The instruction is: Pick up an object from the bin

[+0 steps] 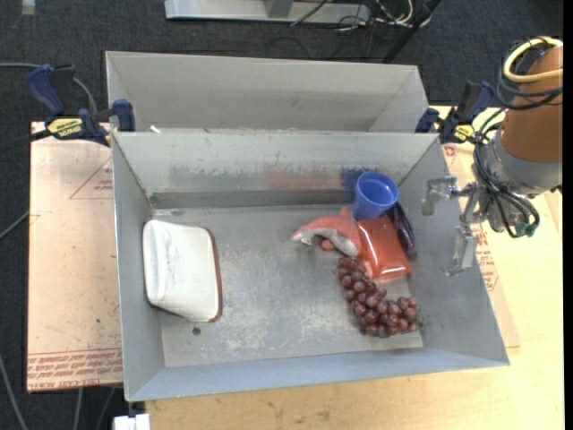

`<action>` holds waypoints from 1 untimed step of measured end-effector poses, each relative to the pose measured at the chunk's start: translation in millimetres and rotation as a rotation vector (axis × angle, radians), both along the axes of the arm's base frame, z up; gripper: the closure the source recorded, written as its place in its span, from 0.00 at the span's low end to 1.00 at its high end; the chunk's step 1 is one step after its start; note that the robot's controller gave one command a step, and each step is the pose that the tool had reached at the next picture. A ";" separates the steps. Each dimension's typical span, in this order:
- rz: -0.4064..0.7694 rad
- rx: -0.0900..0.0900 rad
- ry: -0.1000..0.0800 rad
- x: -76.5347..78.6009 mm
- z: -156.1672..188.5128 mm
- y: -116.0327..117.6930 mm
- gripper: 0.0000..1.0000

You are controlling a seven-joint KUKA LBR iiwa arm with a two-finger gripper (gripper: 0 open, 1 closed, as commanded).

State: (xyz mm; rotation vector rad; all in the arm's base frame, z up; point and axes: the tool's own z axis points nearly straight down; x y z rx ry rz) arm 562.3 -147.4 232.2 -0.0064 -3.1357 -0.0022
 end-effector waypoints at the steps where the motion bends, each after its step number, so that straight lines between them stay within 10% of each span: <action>1: 0.003 -0.002 -0.007 1.3 4.8 0.7 0.00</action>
Offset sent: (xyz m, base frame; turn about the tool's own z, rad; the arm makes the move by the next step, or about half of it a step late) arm -0.0388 0.0083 -0.1147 -0.2594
